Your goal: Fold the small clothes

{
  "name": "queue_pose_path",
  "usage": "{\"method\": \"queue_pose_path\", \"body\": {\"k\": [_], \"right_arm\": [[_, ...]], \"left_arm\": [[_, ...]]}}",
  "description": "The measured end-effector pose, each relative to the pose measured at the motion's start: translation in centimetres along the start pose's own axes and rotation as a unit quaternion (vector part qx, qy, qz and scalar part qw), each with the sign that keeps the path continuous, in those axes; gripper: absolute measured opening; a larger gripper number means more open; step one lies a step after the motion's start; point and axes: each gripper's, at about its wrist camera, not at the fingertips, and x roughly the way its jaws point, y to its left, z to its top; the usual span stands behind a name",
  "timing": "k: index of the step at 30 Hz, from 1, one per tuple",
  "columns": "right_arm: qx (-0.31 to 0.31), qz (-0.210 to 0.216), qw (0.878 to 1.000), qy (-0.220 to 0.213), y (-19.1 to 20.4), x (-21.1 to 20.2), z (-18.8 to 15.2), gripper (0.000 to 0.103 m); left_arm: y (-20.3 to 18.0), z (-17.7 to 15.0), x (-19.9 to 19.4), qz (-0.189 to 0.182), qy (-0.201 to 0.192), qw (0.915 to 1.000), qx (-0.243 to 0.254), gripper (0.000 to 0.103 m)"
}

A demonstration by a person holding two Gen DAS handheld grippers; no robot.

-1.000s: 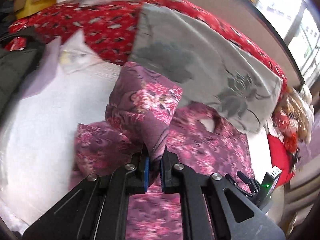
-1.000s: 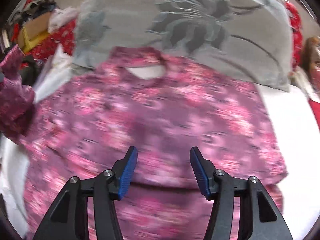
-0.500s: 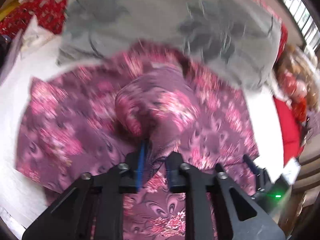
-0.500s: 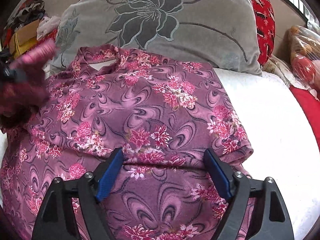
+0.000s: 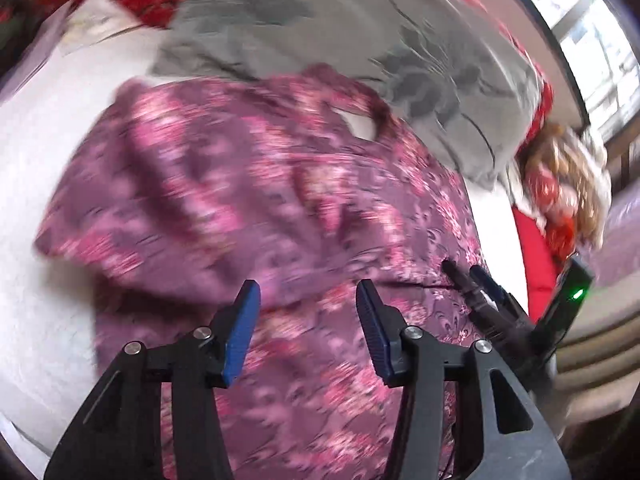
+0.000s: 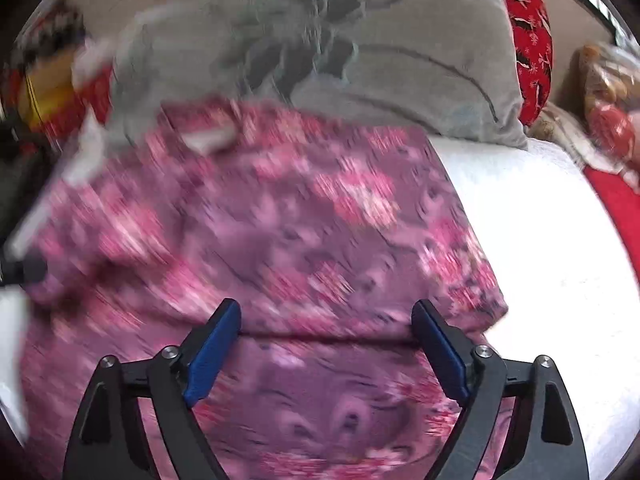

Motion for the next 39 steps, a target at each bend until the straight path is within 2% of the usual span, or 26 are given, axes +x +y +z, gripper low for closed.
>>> {"method": "queue_pose_path", "body": {"k": [2,3,9,10,11,12,13,17,21,26,33,36,39], "right_arm": [[0.029,0.058,0.998,-0.004,0.6,-0.1,1.2,0.089],[0.038,0.073,0.997,0.002,0.9,0.3,1.7,0.089],[0.059,0.114,0.99,0.058,4.1,5.7,4.0,0.087],[0.058,0.127,0.988,0.065,4.7,6.3,4.1,0.078],[0.052,0.14,0.986,0.068,5.4,6.6,4.1,0.051],[0.039,0.143,0.986,0.072,6.1,6.8,4.3,0.033],[0.025,0.136,0.988,0.074,6.7,6.8,4.5,0.009],[0.013,0.14,0.99,0.019,6.3,4.0,5.4,0.008],[0.028,0.117,0.993,-0.015,3.3,1.7,6.5,0.008],[0.06,0.08,0.995,-0.031,-1.4,0.3,7.2,0.008],[0.112,0.048,0.992,-0.035,-7.0,-0.3,6.3,0.008],[0.156,0.068,0.985,-0.022,-8.7,-0.1,6.0,0.008],[0.162,0.099,0.981,-0.039,-8.0,-1.3,7.3,0.008]], "left_arm": [[1.6,-0.4,0.3,0.0,0.009,0.9997,-0.021,0.048],[2.4,-0.7,0.6,0.003,0.014,0.9994,-0.031,0.048],[5.1,-1.7,2.3,-0.02,0.036,0.9953,-0.087,0.048],[5.4,-1.9,2.4,-0.022,0.038,0.9949,-0.091,0.048],[5.5,-1.9,2.4,-0.024,0.039,0.9945,-0.094,0.048],[5.7,-2.0,2.4,-0.028,0.039,0.9941,-0.098,0.048],[5.9,-1.9,2.3,-0.032,0.039,0.9935,-0.102,0.048],[6.8,-1.8,1.9,-0.04,0.034,0.9921,-0.114,0.048],[7.0,-1.7,2.0,-0.042,0.033,0.9909,-0.123,0.048],[7.3,-1.7,2.2,-0.044,0.034,0.9894,-0.134,0.048],[7.7,-1.5,2.3,-0.04,0.036,0.9886,-0.141,0.048],[7.2,-1.5,2.0,-0.054,0.035,0.9878,-0.142,0.048],[5.0,-1.5,1.2,-0.07,0.024,0.9913,-0.109,0.048]]}}
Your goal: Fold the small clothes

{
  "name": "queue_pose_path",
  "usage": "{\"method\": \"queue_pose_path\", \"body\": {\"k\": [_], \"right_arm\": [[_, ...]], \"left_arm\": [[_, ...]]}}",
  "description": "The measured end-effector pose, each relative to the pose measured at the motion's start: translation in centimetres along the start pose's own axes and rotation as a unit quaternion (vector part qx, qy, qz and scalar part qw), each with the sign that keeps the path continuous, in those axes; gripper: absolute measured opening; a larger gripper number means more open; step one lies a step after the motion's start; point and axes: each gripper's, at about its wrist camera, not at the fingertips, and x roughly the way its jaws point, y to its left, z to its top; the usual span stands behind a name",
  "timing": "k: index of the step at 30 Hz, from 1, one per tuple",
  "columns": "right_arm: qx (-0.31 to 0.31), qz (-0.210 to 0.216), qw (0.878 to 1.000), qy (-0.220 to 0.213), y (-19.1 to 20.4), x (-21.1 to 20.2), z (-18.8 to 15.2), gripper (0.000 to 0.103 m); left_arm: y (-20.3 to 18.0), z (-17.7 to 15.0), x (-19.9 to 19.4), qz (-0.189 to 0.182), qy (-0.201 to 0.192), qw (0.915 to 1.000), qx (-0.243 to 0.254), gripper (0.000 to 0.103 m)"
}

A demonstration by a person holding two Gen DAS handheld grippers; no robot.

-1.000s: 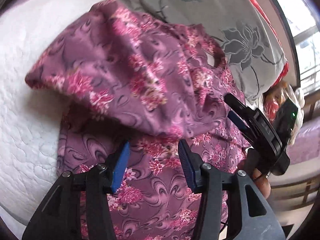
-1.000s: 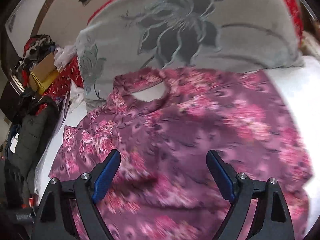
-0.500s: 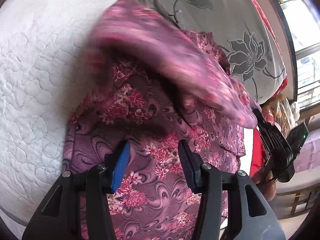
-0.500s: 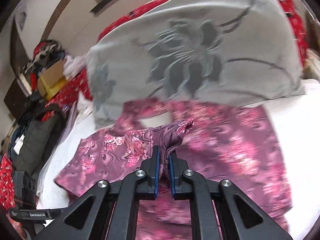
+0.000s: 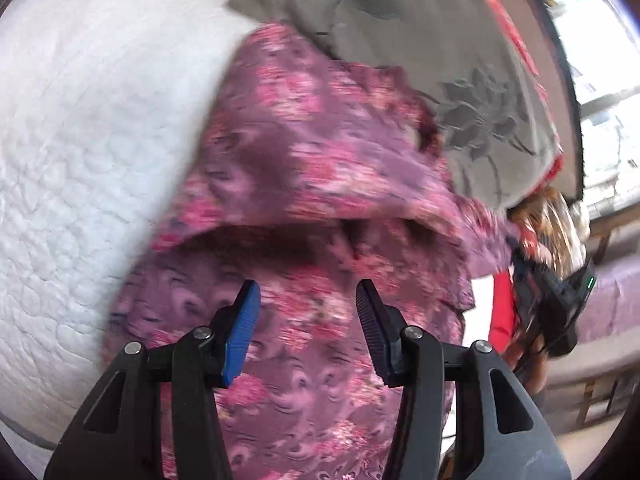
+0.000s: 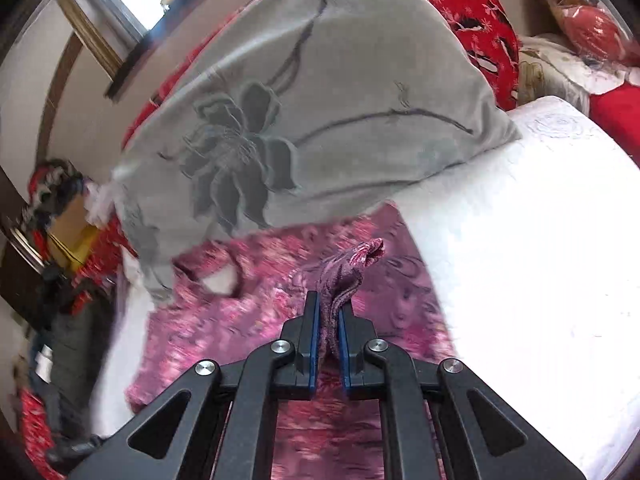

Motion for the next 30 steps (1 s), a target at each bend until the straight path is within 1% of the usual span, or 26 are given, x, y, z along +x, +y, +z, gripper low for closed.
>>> {"method": "queue_pose_path", "body": {"k": [3,5,7,9,11,13,14,15,17,19,22,24,25,27,28,30], "right_arm": [[-0.022,0.051,0.998,-0.021,4.2,-1.1,2.2,0.008],[-0.05,0.084,0.994,-0.041,8.0,-2.2,3.9,0.007],[-0.071,0.11,0.99,-0.057,10.9,-3.5,5.1,0.007],[-0.088,0.14,0.983,-0.076,14.0,-4.9,6.6,0.007],[-0.099,0.161,0.978,-0.09,16.3,-6.2,7.6,0.007],[-0.108,0.179,0.973,-0.101,18.2,-7.2,8.4,0.005],[-0.112,0.186,0.97,-0.107,18.9,-7.7,8.6,0.002],[-0.115,0.191,0.969,-0.109,19.4,-8.1,8.8,0.002],[-0.12,0.196,0.967,-0.111,19.9,-8.6,8.7,0.002],[-0.13,0.191,0.967,-0.111,19.8,-8.6,8.4,0.002],[-0.136,0.174,0.97,-0.1,19.0,-7.9,7.5,0.002],[-0.124,0.163,0.975,-0.09,17.4,-7.1,7.0,0.002],[-0.116,0.158,0.977,-0.084,16.4,-6.7,6.7,0.002],[-0.097,0.148,0.982,-0.072,14.4,-5.7,6.0,0.002],[-0.089,0.142,0.984,-0.066,13.3,-5.2,5.5,0.0],[-0.076,0.119,0.988,-0.056,10.9,-4.2,4.6,0.0]], "left_arm": [[-2.4,-0.5,0.2,-0.021,0.005,0.9995,0.024,0.048],[-3.4,-0.5,0.7,-0.034,0.009,0.9991,0.026,0.048],[-4.4,-0.5,1.5,-0.045,0.013,0.9987,0.02,0.048],[-5.2,-0.3,2.5,-0.055,0.011,0.9984,0.005,0.048],[-5.6,0.0,3.4,-0.057,-0.003,0.9981,-0.026,0.048],[-5.8,0.5,4.2,-0.053,-0.019,0.9966,-0.06,0.048],[-5.5,0.8,4.5,-0.046,-0.027,0.9957,-0.076,0.048],[-5.3,1.3,4.7,-0.035,-0.035,0.9945,-0.093,0.048],[-4.5,2.2,4.7,-0.019,-0.049,0.9909,-0.123,0.048],[-2.9,3.0,3.9,-0.01,-0.063,0.9849,-0.161,0.048],[0.0,3.9,1.7,0.035,-0.099,0.9743,-0.2,0.048],[2.2,4.3,0.5,0.058,-0.108,0.9676,-0.22,0.047],[3.2,4.4,0.2,0.059,-0.107,0.9663,-0.227,0.045],[4.6,4.3,-0.2,0.062,-0.099,0.966,-0.231,0.033],[5.0,4.2,-0.3,0.056,-0.096,0.9671,-0.229,0.032],[4.8,3.7,-0.7,0.042,-0.09,0.9722,-0.212,0.032]]}}
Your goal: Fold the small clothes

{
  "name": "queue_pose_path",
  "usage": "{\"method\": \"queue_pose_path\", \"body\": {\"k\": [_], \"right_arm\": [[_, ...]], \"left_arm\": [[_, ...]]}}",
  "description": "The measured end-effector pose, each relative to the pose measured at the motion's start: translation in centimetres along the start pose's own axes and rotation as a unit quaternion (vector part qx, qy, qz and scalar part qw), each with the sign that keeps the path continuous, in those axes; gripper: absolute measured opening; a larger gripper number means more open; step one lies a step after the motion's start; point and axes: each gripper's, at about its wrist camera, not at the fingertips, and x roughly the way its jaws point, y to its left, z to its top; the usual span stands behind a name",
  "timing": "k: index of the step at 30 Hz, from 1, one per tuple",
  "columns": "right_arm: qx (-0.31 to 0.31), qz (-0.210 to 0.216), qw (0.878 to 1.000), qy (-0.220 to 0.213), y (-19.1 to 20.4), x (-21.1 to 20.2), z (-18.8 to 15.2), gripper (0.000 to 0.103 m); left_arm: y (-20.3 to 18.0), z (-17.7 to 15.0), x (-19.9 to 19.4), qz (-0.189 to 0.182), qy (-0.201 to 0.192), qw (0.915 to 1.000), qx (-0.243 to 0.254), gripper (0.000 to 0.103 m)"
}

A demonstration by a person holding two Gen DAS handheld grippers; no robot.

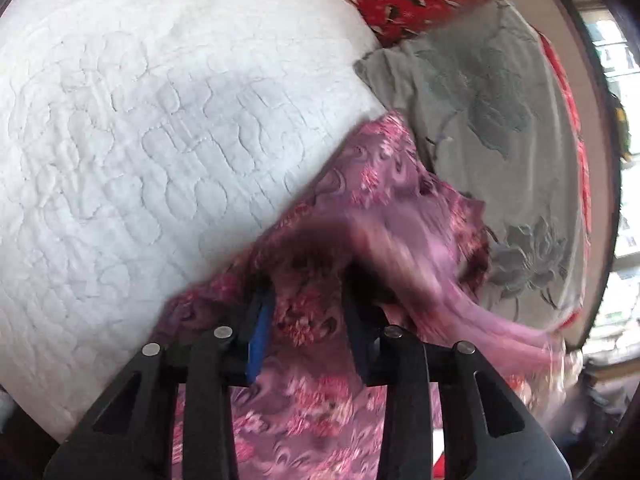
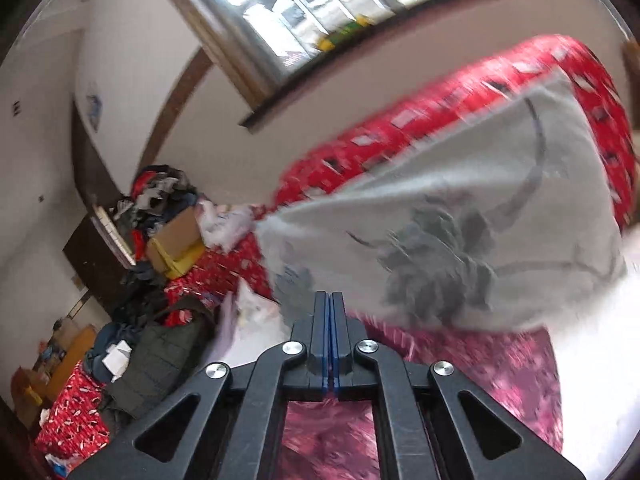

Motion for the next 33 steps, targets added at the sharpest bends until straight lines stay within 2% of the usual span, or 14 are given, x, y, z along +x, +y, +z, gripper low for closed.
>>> {"method": "queue_pose_path", "body": {"k": [4,6,7,10,12,17,21,22,24,26,28,31,32,33], "right_arm": [[0.054,-0.049,0.997,0.029,-5.7,0.2,-3.2,0.0],[0.099,-0.051,0.992,0.065,-8.9,0.8,-5.1,0.001],[0.121,-0.062,0.987,0.082,-10.2,1.0,-6.1,0.008],[0.169,-0.072,0.974,0.135,-12.3,2.4,-8.6,0.008],[0.171,-0.072,0.97,0.157,-12.1,3.7,-9.5,0.01],[0.124,-0.057,0.976,0.167,-8.5,8.0,-9.4,0.035],[0.125,-0.049,0.972,0.193,-5.8,10.9,-8.6,0.038],[0.13,-0.053,0.969,0.205,-5.4,11.4,-8.6,0.038],[0.139,-0.086,0.96,0.228,-4.8,12.4,-8.8,0.045],[0.156,-0.126,0.947,0.25,-4.7,13.5,-8.8,0.058],[0.185,-0.16,0.933,0.265,-5.1,14.7,-8.7,0.058],[0.194,-0.193,0.915,0.295,-5.3,16.9,-8.6,0.07],[0.191,-0.208,0.91,0.304,-5.2,17.6,-8.7,0.071],[0.181,-0.224,0.909,0.3,-5.1,17.9,-8.7,0.071]], "left_arm": [[-1.6,-2.2,-0.7,0.023,0.025,0.9949,0.095,0.034],[-1.9,-3.4,-1.1,0.021,0.034,0.9906,0.131,0.034],[-1.8,-3.5,-1.4,0.017,0.036,0.9895,0.139,0.034],[-1.8,-3.6,-2.0,0.003,0.035,0.9893,0.142,0.035],[-2.0,-3.3,-2.2,-0.003,0.038,0.9899,0.137,0.04],[-2.3,-3.6,-2.1,-0.007,0.044,0.9883,0.146,0.04],[-2.1,-3.0,-2.1,-0.013,0.046,0.9877,0.149,0.04],[-2.1,-2.7,-2.0,-0.015,0.046,0.9881,0.146,0.04],[-2.0,-2.1,-1.8,-0.018,0.044,0.9897,0.135,0.04],[-1.7,-1.8,-1.6,-0.031,0.051,0.9909,0.121,0.04],[-1.6,-2.0,-1.5,-0.045,0.057,0.9908,0.114,0.04],[-1.6,-2.6,-1.0,-0.048,0.068,0.9894,0.119,0.04],[-1.6,-2.8,-0.8,-0.05,0.073,0.9889,0.119,0.04],[-1.6,-2.9,-0.7,-0.052,0.078,0.9884,0.12,0.04]]}}
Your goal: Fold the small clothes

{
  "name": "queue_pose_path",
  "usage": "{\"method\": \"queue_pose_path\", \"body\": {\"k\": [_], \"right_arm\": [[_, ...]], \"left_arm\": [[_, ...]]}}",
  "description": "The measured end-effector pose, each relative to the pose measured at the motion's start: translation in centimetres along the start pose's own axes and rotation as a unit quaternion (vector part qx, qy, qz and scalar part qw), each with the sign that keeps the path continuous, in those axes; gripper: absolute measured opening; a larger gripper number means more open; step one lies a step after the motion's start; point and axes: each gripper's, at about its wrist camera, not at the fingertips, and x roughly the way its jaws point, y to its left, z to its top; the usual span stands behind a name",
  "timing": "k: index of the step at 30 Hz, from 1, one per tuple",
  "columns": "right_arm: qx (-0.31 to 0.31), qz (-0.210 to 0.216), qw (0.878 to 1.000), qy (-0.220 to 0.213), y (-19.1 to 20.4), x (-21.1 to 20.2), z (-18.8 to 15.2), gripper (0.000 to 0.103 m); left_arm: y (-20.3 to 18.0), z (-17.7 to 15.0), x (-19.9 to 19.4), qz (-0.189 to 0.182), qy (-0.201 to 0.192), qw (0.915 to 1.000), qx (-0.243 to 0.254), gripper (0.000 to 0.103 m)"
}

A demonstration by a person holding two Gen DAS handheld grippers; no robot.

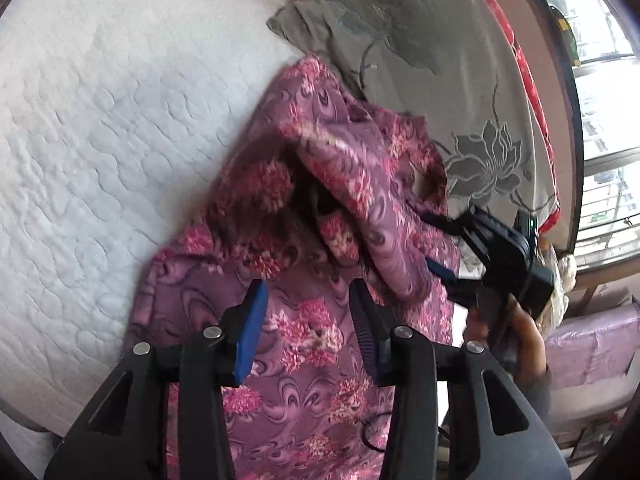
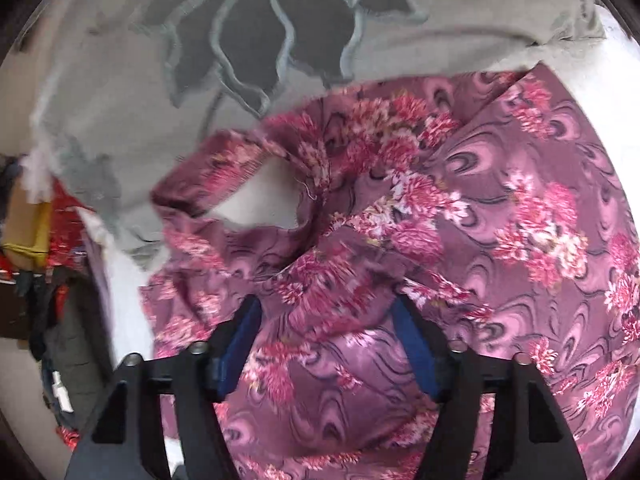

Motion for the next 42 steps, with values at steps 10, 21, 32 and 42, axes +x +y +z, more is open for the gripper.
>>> {"method": "queue_pose_path", "body": {"k": [10,21,32,42], "right_arm": [[-0.029,0.129,0.982,-0.133,-5.7,-7.3,-5.7,0.009],[0.015,0.14,0.982,-0.126,-17.6,-9.6,-12.0,0.018],[0.115,0.214,0.964,-0.106,-15.5,-6.2,-11.0,0.048],[-0.008,0.317,0.914,-0.252,-8.2,-16.9,-4.0,0.006]], "left_arm": [[0.8,-0.4,-1.3,-0.024,0.011,0.9996,0.0,0.04],[1.3,-1.6,-2.0,-0.039,0.021,0.9989,-0.016,0.05],[1.7,0.6,-1.1,-0.076,-0.003,0.9934,-0.086,0.057],[1.5,2.0,-0.6,-0.093,-0.012,0.9896,-0.109,0.057]]}}
